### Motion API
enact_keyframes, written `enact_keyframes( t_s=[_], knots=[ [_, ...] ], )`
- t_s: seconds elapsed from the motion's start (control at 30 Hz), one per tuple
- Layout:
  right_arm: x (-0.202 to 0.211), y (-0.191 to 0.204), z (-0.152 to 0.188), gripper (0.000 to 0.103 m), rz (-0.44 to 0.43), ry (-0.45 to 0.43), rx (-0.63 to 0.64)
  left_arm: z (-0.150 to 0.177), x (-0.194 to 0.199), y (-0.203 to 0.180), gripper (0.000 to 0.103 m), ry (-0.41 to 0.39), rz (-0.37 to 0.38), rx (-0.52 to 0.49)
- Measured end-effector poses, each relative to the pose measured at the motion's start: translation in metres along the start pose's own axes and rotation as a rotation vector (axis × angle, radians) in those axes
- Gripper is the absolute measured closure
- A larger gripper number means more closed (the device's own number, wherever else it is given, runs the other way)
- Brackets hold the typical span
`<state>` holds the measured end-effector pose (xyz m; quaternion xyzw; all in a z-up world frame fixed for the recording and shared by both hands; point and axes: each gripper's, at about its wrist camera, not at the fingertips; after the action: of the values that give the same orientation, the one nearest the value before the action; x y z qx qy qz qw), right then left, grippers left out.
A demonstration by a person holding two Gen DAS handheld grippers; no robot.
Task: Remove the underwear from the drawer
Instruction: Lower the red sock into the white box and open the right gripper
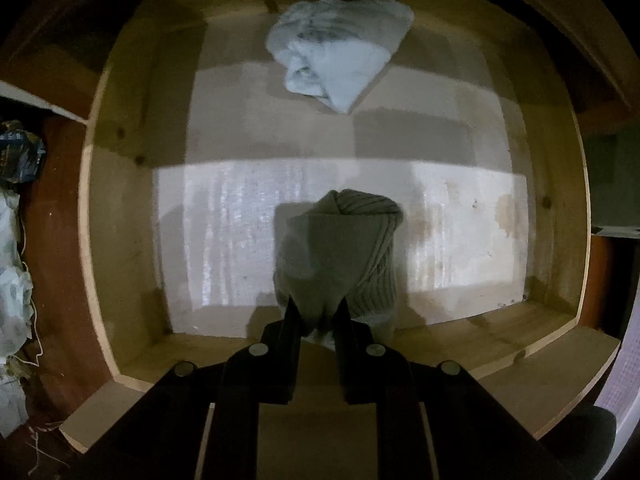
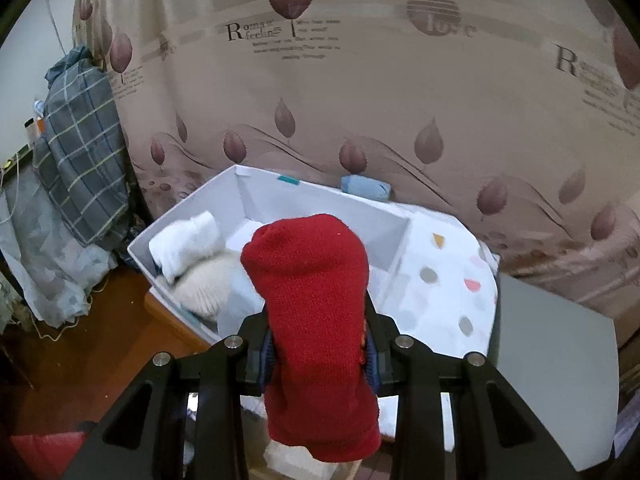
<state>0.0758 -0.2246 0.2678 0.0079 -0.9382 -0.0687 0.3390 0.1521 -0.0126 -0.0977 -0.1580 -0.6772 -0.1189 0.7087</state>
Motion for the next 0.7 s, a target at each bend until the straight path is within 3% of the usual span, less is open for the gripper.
enact_keyframes(
  t_s=[0.23, 0.5, 0.6, 0.7],
  knots=[
    [-0.032, 0.018, -0.029, 0.071, 0.019, 0.018, 0.005, 0.018, 0.014, 0.018, 0.088, -0.024, -0.011, 0.019],
    [-0.075, 0.019, -0.034, 0.071, 0.050, 0.087, -0.026, 0.026, 0.027, 0.036, 0.088, -0.055, -0.023, 0.023],
    [-0.087, 0.017, -0.033, 0.071, 0.074, 0.106, -0.028, 0.027, 0.032, 0.011, 0.088, -0.072, -0.034, 0.021],
    [-0.097, 0.012, -0.033, 0.071, 0.106, 0.116, -0.035, 0.030, 0.036, 0.009, 0.088, -0.088, -0.045, 0.013]
  ],
)
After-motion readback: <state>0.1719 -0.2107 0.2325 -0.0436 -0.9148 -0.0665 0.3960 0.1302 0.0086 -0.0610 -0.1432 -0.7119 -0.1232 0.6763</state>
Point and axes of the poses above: each gripper's, at about its wrist camera, not at the fingertips, and x roughly against the way its jaws point, y to its left, z to its underside, and after that the axes turned 9 degrees about -x, right-handed
